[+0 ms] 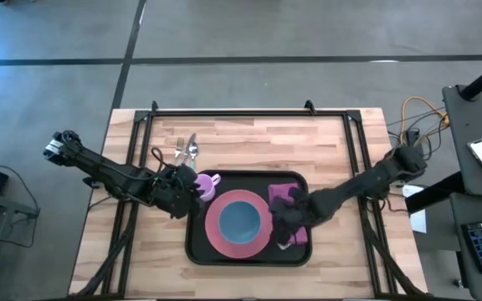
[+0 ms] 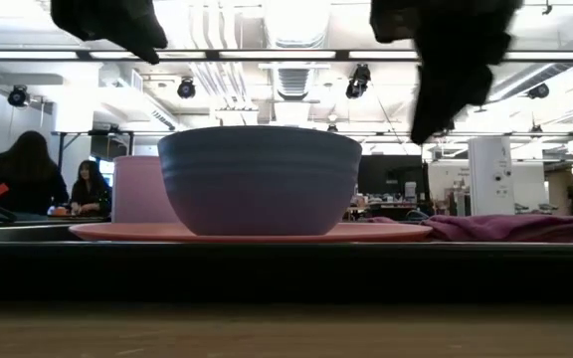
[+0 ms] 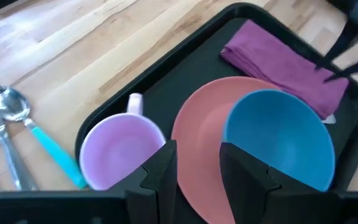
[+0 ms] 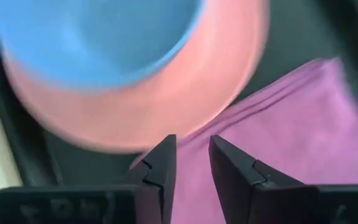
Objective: Set up tray
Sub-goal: Put the silver fork on top of the purple napkin on the black tray
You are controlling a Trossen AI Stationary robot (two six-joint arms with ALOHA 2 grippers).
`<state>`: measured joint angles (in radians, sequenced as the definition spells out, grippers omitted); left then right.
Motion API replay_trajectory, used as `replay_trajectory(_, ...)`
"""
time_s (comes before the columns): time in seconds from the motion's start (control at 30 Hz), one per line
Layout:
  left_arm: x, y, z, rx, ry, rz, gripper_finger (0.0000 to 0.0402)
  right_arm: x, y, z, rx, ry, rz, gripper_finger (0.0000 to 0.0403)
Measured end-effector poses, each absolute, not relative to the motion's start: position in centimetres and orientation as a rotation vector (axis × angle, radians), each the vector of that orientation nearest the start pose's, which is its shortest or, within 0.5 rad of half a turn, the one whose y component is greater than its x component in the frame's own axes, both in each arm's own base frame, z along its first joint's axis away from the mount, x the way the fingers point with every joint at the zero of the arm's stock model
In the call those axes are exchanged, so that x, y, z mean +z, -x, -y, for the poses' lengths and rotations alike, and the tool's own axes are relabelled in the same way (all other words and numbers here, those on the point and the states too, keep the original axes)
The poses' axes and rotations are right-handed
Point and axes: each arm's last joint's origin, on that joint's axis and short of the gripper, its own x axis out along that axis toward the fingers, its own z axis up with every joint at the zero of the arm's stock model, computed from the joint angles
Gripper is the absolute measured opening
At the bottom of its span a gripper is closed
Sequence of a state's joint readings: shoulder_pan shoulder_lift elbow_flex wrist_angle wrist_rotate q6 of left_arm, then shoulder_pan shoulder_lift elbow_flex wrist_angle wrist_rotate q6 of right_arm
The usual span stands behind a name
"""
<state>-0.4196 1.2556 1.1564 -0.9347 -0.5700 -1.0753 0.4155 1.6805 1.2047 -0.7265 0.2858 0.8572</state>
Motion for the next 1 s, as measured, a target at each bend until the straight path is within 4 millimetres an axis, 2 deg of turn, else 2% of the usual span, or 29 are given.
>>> replay_trajectory(0.17, 30.7, -21.8, 6.7, 0.686, 0.483, -0.759, 0.0102, 23.9, -29.6, -9.0, -0.466, -0.451, -0.981, 0.011)
replay_trajectory(0.37, 30.0, -21.9, 3.2, 0.865, 0.487, -0.784, 0.0102, 25.7, -27.5, -5.2, -0.54, -0.559, -0.895, 0.0144)
replay_trajectory(0.57, 29.1, -21.9, 1.7, 0.916, 0.479, -0.818, 0.0102, 27.4, -25.9, -2.6, -0.61, -0.671, -0.788, 0.0175)
replay_trajectory(0.7, 27.7, -21.6, 0.1, 0.95, 0.536, -0.899, 0.0102, 27.9, -25.6, -1.4, -0.641, -0.696, -0.755, 0.0185)
replay_trajectory(0.8, 26.4, -21.2, -1.8, 0.992, 0.595, -0.974, 0.0102, 28.0, -25.6, -1.0, -0.65, -0.701, -0.744, 0.0187)
replay_trajectory(1.0, 24.9, -18.5, -6.4, 1.185, 0.74, -0.98, 0.0102, 27.5, -26.0, -0.9, -0.65, -0.668, -0.773, 0.0183)
